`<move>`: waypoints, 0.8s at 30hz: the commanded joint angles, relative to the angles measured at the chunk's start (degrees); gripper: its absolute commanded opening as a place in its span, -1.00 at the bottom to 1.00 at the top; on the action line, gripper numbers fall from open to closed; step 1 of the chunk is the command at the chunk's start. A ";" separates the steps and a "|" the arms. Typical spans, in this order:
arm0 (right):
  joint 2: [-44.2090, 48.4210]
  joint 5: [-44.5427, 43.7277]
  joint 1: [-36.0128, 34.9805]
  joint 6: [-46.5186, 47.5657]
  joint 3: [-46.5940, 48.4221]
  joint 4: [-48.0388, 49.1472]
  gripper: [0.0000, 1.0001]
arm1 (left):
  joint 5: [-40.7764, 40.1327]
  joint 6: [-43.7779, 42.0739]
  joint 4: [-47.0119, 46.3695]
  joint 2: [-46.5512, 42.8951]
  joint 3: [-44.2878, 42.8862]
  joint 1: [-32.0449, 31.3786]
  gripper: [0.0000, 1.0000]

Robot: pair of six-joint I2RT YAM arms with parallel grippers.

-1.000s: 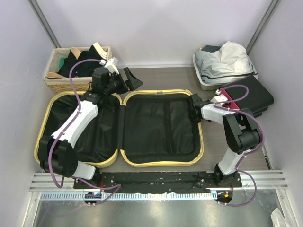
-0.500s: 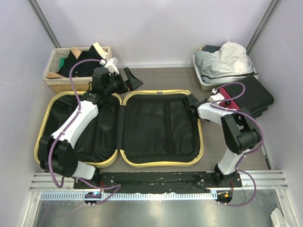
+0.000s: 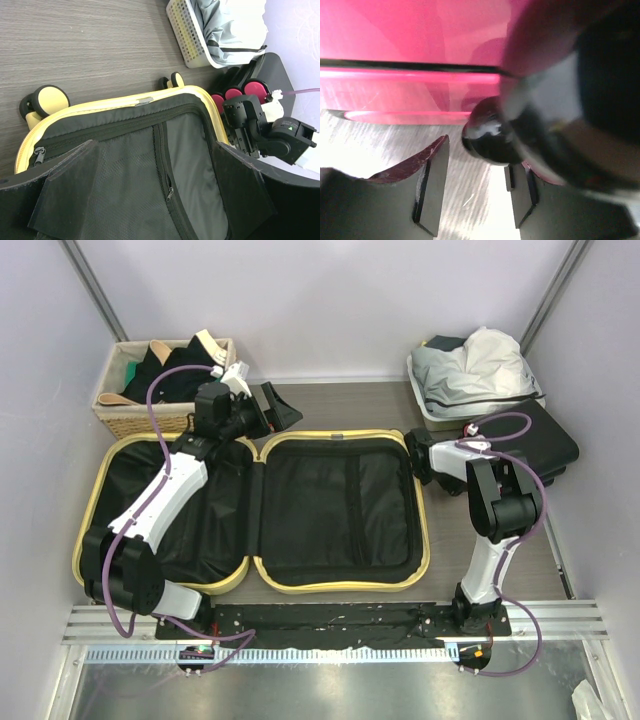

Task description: Open, take out, and arrange the luggage

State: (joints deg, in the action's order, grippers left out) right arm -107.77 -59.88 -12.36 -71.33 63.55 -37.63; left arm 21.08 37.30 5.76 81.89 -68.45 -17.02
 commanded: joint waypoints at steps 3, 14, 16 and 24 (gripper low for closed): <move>-1.04 -0.77 1.11 -8.98 3.16 -5.43 0.01 | 1.15 0.32 -3.39 -2.70 -0.64 -0.21 1.00; -0.69 -1.38 0.76 -11.99 2.46 -8.25 -0.90 | 1.77 0.58 -3.56 -3.75 -0.64 -0.21 0.99; -0.78 -3.39 -0.90 -11.55 2.54 -8.43 -0.98 | 1.77 0.58 -3.65 -3.84 -0.64 -0.21 1.00; -2.01 -9.73 -11.10 -19.02 5.35 -17.30 -0.98 | 2.03 0.93 -3.82 -3.93 -0.55 -0.21 0.99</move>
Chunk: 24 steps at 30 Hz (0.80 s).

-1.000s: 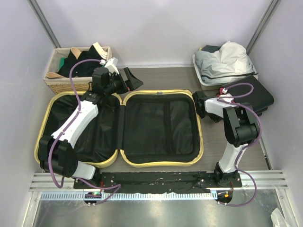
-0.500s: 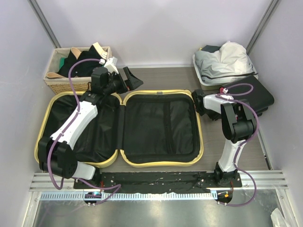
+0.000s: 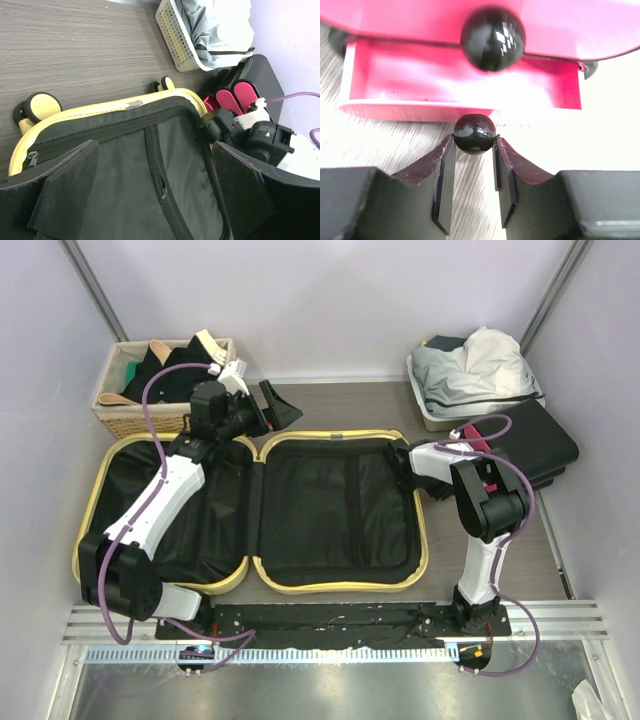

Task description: Open, take out, and arrange the luggage

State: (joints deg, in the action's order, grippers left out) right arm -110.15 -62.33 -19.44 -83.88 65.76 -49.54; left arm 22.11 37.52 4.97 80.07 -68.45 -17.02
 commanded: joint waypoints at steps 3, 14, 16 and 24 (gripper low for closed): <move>0.98 -6.33 -5.78 -7.62 3.33 -6.54 -0.98 | 1.09 0.80 -3.13 -2.29 -0.55 -0.21 0.99; 5.12 -2.10 -8.42 -3.06 2.09 -6.27 -0.42 | 1.18 0.89 -3.30 -2.55 -0.55 -0.21 0.99; 5.47 -1.57 -9.38 -3.39 1.75 -7.49 -0.09 | 1.18 0.89 -3.30 -2.55 -0.55 -0.21 0.99; 12.65 -0.34 -14.22 -0.60 -1.42 -11.46 0.23 | 0.92 0.72 -3.39 -2.55 -0.46 -0.21 1.00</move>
State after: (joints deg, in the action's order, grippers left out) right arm -104.71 -62.50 -29.76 -86.56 64.82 -59.24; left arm 22.31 38.54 4.10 79.83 -68.45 -17.02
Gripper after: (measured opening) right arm 0.610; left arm 0.996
